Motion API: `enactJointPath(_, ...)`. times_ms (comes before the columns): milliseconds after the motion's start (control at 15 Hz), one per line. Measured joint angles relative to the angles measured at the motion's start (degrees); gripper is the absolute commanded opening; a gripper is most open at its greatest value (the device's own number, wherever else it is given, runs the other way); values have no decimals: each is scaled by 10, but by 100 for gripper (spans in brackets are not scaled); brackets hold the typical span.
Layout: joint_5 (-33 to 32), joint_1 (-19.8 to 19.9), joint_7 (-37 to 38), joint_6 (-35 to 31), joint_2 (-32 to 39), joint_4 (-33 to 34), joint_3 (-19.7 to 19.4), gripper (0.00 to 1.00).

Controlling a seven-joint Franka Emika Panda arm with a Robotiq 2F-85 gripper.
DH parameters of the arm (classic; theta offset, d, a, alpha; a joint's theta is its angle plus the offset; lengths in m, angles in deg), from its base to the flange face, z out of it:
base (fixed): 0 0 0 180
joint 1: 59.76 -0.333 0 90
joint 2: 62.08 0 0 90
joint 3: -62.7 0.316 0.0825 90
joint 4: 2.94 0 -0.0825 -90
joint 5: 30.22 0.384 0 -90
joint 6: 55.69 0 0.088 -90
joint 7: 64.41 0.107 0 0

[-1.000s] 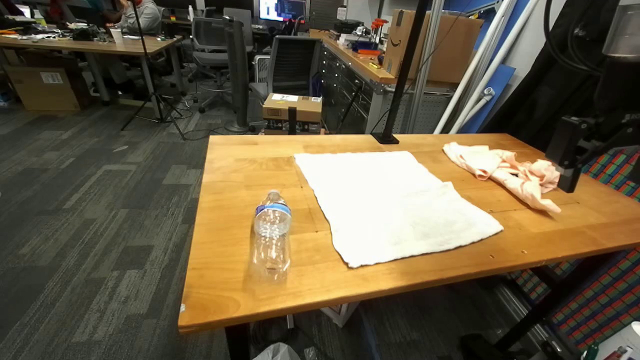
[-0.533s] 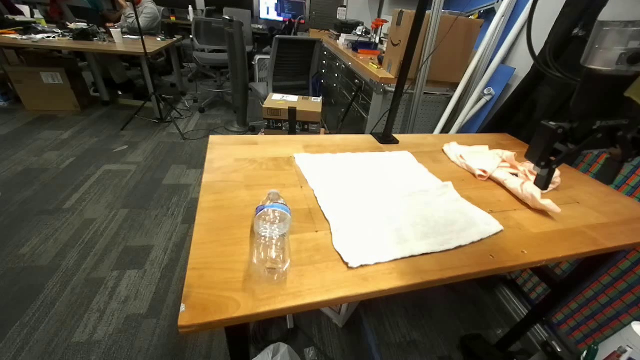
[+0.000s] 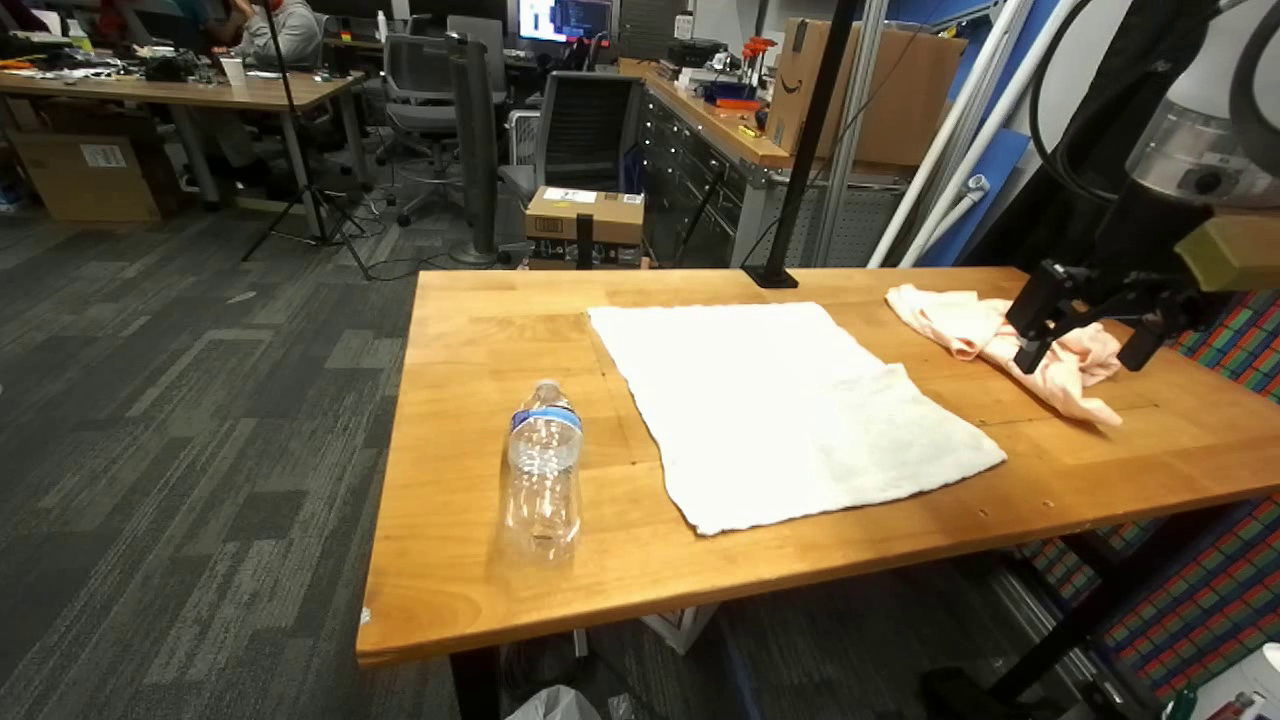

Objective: Fold the white towel into a triangle twice.

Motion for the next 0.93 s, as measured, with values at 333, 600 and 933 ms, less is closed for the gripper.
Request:
enactJointPath(333,-18,25,-3,-101,54,-5,-8,100)
enactJointPath(600,-36,45,-3,-143,100,2,-9,100)
enactJointPath(933,-43,56,-3,-173,164,17,-16,100)
